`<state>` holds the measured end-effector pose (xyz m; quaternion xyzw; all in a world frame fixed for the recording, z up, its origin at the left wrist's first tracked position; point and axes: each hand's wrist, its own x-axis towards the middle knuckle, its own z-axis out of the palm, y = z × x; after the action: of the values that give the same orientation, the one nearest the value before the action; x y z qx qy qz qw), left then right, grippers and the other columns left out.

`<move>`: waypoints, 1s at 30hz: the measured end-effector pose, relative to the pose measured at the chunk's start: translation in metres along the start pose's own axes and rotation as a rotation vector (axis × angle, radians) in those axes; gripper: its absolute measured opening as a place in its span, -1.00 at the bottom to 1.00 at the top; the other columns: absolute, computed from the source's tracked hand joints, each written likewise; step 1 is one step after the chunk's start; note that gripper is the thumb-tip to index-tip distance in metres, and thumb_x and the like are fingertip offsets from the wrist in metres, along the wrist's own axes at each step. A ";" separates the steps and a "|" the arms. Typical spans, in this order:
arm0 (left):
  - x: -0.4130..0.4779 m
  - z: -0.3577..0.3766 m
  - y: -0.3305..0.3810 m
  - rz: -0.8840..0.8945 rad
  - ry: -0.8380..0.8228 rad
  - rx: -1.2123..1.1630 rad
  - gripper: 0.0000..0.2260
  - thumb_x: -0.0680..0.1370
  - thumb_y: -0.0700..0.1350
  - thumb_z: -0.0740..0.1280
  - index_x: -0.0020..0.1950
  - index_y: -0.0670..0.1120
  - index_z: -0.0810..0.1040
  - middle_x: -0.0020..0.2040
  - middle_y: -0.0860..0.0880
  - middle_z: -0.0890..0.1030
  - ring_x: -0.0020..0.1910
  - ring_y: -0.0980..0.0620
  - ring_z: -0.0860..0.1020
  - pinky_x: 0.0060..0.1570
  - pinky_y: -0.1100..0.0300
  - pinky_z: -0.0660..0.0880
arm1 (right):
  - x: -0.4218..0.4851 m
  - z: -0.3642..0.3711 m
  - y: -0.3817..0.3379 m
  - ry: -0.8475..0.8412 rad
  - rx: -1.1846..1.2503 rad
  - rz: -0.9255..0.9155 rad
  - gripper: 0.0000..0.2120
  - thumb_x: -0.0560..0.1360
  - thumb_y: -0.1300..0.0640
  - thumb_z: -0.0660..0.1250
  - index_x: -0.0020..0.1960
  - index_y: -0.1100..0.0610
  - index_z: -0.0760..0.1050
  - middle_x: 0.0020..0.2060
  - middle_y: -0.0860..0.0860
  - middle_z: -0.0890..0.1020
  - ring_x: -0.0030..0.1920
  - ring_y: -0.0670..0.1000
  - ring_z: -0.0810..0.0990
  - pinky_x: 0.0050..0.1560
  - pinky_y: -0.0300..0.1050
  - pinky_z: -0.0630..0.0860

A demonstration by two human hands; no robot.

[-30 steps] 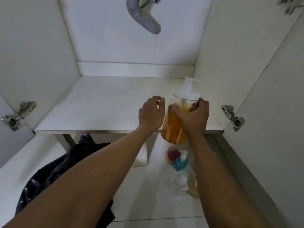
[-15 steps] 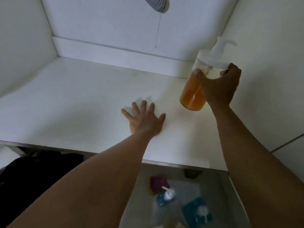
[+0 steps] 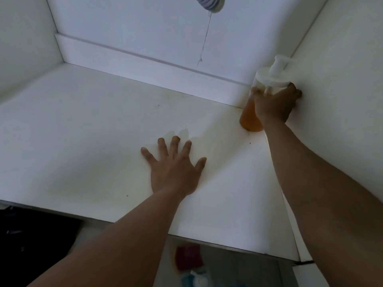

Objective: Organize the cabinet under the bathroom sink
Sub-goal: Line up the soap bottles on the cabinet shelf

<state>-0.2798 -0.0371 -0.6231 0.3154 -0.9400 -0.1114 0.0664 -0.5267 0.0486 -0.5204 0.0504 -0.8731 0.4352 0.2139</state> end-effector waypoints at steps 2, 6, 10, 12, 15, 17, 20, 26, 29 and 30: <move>0.000 -0.001 0.000 -0.002 0.000 0.008 -0.36 0.58 0.40 -0.12 0.61 0.17 0.02 0.64 0.02 0.00 0.60 -0.21 -0.16 0.41 -0.47 -0.21 | 0.001 0.004 0.001 0.004 -0.012 -0.010 -0.11 0.33 -0.18 0.51 0.48 0.17 0.21 0.35 0.12 0.33 0.30 0.18 0.45 0.17 0.05 0.49; -0.003 -0.003 0.000 -0.001 0.000 0.020 -0.37 0.58 0.40 -0.13 0.61 0.18 0.01 0.63 0.03 0.02 0.59 -0.20 -0.15 0.42 -0.46 -0.19 | -0.005 0.001 0.012 0.055 0.006 -0.138 -0.07 0.40 -0.10 0.46 0.58 0.04 0.00 0.41 0.15 0.29 0.25 0.22 0.51 0.16 0.11 0.55; -0.002 -0.003 0.000 0.002 -0.007 0.027 -0.37 0.58 0.40 -0.13 0.60 0.18 0.02 0.62 0.03 0.03 0.59 -0.20 -0.13 0.42 -0.46 -0.16 | -0.016 -0.009 0.030 0.076 -0.266 -0.370 -0.41 0.52 -0.15 0.29 0.48 -0.03 0.20 0.54 0.10 0.16 0.15 0.30 0.56 -0.03 0.15 0.59; -0.002 -0.003 0.000 0.000 -0.007 0.029 -0.37 0.58 0.40 -0.13 0.60 0.18 0.02 0.62 0.03 0.03 0.58 -0.20 -0.13 0.41 -0.46 -0.16 | -0.013 -0.014 0.034 0.047 -0.291 -0.392 -0.44 0.54 -0.05 0.34 0.47 -0.04 0.24 0.52 0.07 0.21 0.15 0.28 0.57 -0.05 0.14 0.58; -0.001 -0.002 -0.001 0.002 -0.003 0.045 -0.37 0.58 0.41 -0.15 0.60 0.18 0.02 0.62 0.04 0.03 0.58 -0.19 -0.12 0.41 -0.45 -0.15 | -0.004 -0.014 0.033 0.070 -0.290 -0.406 -0.44 0.48 0.04 0.43 0.41 -0.03 0.31 0.46 0.01 0.29 0.10 0.24 0.58 -0.12 0.12 0.58; -0.001 -0.001 -0.001 0.000 0.004 0.044 -0.37 0.58 0.41 -0.15 0.60 0.18 0.03 0.61 0.05 0.04 0.57 -0.19 -0.11 0.41 -0.45 -0.15 | 0.001 -0.011 0.030 0.068 -0.304 -0.430 -0.46 0.46 0.05 0.43 0.38 -0.01 0.32 0.42 -0.04 0.33 0.08 0.21 0.58 -0.17 0.12 0.57; -0.001 0.000 -0.001 -0.004 0.006 0.048 -0.37 0.58 0.41 -0.15 0.60 0.18 0.03 0.61 0.05 0.05 0.57 -0.19 -0.12 0.41 -0.44 -0.18 | 0.013 -0.005 0.027 0.040 -0.298 -0.412 -0.49 0.46 0.10 0.43 0.36 0.00 0.32 0.38 -0.04 0.37 0.10 0.21 0.57 -0.11 0.14 0.56; -0.001 -0.001 0.000 -0.012 0.001 0.043 -0.37 0.58 0.41 -0.14 0.60 0.18 0.03 0.61 0.04 0.05 0.58 -0.19 -0.12 0.40 -0.44 -0.17 | 0.031 0.004 0.018 -0.004 -0.326 -0.352 -0.54 0.48 0.20 0.41 0.31 0.06 0.34 0.39 -0.05 0.37 0.07 0.30 0.58 -0.09 0.15 0.53; -0.001 -0.001 0.000 -0.009 0.001 0.036 -0.37 0.58 0.40 -0.13 0.60 0.18 0.05 0.61 0.03 0.05 0.57 -0.20 -0.12 0.40 -0.44 -0.18 | 0.037 0.001 0.010 -0.050 -0.331 -0.351 -0.60 0.52 0.21 0.36 0.31 0.10 0.33 0.38 0.00 0.38 0.13 0.28 0.56 -0.02 0.17 0.51; -0.001 -0.001 -0.001 -0.005 0.002 0.035 -0.37 0.58 0.40 -0.13 0.60 0.17 0.06 0.60 0.02 0.06 0.57 -0.20 -0.11 0.40 -0.45 -0.18 | 0.038 -0.001 0.008 -0.073 -0.348 -0.350 -0.60 0.54 0.21 0.34 0.33 0.10 0.32 0.39 0.02 0.38 0.17 0.28 0.55 0.03 0.18 0.52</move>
<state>-0.2783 -0.0370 -0.6225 0.3192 -0.9409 -0.0948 0.0617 -0.5625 0.0586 -0.5103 0.1790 -0.9200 0.2323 0.2601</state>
